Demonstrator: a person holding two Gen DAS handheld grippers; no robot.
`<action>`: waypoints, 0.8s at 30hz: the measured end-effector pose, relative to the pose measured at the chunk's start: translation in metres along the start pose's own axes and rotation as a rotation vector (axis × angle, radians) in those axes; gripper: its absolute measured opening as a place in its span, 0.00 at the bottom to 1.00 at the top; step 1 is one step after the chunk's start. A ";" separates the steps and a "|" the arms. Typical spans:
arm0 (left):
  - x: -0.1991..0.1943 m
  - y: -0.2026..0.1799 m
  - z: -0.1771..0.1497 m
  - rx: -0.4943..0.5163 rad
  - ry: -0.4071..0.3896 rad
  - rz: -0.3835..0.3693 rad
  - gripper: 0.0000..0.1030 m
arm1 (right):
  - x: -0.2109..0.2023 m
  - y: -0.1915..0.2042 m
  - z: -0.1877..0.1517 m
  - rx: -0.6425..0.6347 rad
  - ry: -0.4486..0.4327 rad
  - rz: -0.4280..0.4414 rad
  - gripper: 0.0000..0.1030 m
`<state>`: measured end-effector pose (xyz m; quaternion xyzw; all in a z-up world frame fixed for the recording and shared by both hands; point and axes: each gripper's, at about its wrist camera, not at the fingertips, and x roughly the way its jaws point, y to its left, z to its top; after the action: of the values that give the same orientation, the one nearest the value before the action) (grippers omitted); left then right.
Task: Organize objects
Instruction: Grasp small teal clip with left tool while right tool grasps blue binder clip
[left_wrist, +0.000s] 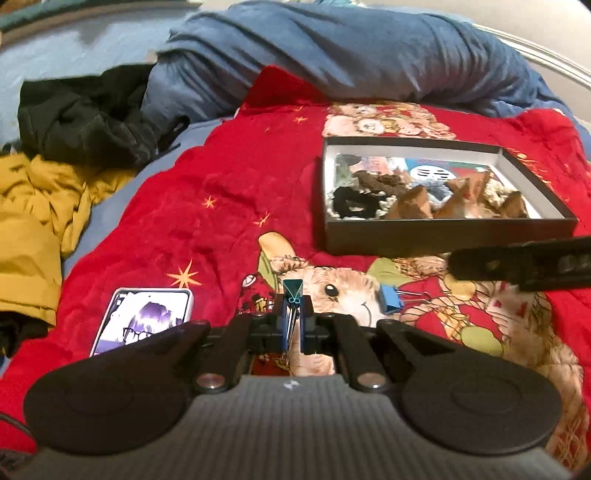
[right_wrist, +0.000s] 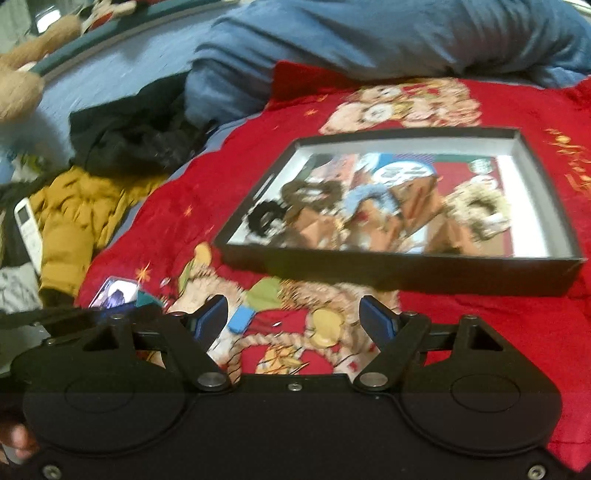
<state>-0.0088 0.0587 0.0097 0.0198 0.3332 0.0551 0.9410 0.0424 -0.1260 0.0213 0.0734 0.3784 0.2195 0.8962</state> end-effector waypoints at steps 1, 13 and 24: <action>-0.001 -0.002 0.001 0.003 -0.010 -0.008 0.08 | 0.004 0.002 -0.001 -0.006 0.011 0.007 0.76; 0.004 0.008 -0.003 -0.037 0.012 0.049 0.07 | 0.055 0.025 -0.008 0.012 0.143 0.044 0.70; 0.010 0.011 -0.003 -0.065 0.020 0.023 0.07 | 0.066 0.036 -0.005 -0.060 0.152 -0.071 0.43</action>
<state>-0.0044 0.0708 0.0020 -0.0075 0.3403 0.0770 0.9371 0.0676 -0.0644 -0.0137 0.0164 0.4410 0.2038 0.8739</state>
